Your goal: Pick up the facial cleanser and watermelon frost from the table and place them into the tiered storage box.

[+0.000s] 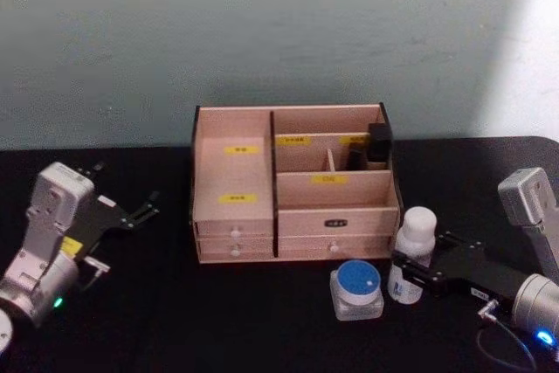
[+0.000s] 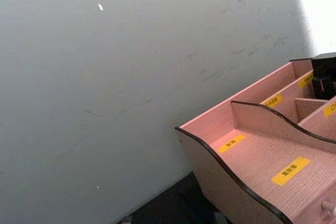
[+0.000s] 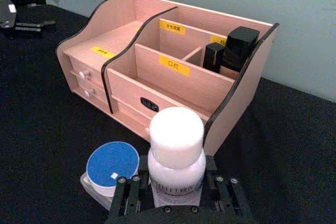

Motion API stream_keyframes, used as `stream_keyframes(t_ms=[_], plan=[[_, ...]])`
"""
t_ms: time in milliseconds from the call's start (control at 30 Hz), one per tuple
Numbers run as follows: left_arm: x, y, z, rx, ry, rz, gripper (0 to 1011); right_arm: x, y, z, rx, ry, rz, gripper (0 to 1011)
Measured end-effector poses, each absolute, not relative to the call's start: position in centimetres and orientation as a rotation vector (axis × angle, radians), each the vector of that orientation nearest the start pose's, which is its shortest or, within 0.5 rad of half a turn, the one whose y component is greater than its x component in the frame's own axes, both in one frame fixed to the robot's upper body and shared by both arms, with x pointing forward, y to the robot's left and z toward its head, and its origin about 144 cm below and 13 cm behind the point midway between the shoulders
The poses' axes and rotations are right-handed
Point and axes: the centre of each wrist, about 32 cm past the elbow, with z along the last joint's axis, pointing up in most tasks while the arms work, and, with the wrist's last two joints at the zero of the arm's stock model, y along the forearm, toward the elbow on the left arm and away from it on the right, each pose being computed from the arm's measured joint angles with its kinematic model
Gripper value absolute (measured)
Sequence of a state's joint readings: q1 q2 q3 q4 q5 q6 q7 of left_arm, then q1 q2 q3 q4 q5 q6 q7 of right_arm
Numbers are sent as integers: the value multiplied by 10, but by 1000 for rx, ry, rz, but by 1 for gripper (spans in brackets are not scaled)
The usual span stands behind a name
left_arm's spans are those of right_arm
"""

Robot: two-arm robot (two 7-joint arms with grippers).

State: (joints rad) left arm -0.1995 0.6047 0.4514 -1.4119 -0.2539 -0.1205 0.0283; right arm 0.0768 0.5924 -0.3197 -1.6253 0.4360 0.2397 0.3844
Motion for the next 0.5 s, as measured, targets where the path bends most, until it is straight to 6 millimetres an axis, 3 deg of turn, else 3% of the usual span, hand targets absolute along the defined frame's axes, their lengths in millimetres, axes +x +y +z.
stream_keyframes(t_ms=[100,500], plan=[[489,310,1140,304,-285,1248,1001,464,-300,1172,-322,121,-896,601],[489,310,1140,305,-285,1248,1001,464,-299,1172,-321,122,-896,596]])
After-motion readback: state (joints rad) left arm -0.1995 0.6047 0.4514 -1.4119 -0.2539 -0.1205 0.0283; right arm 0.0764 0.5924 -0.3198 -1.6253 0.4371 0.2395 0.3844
